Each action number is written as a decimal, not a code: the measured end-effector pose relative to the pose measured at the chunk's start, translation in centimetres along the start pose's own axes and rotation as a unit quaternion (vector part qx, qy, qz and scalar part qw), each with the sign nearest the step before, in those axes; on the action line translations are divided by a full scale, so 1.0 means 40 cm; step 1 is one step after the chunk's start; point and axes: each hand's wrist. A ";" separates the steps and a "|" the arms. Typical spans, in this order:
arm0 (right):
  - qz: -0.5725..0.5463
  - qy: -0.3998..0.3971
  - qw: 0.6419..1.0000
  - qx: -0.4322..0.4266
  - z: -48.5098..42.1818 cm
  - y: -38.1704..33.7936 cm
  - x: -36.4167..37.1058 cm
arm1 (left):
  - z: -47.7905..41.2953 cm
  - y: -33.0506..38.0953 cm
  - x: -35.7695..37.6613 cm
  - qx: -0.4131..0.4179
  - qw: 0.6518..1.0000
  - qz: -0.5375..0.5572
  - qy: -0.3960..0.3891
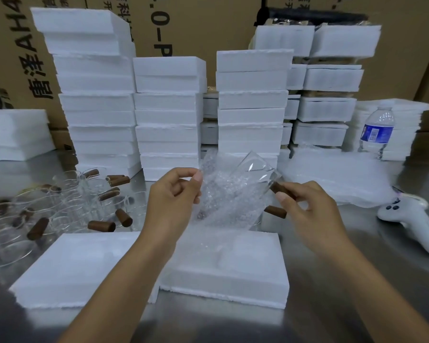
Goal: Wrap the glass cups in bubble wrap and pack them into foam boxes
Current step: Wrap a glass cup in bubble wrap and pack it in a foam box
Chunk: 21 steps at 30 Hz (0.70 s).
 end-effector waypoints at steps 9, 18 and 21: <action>0.087 -0.021 0.988 -0.125 0.019 -0.031 -0.006 | 0.024 0.043 0.008 0.109 0.994 0.008 -0.015; 0.161 -0.040 0.978 -0.129 0.043 -0.086 -0.011 | 0.075 0.069 0.031 0.349 0.929 -0.103 -0.067; 0.126 -0.033 0.990 -0.056 0.041 -0.097 -0.008 | 0.092 0.056 0.044 0.415 0.894 -0.145 -0.090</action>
Point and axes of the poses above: each hand's wrist, its own z-axis away from the middle knuckle, its own x-axis out of the palm, y = z × x, and after that the axes turned 11 degrees about y, right-handed
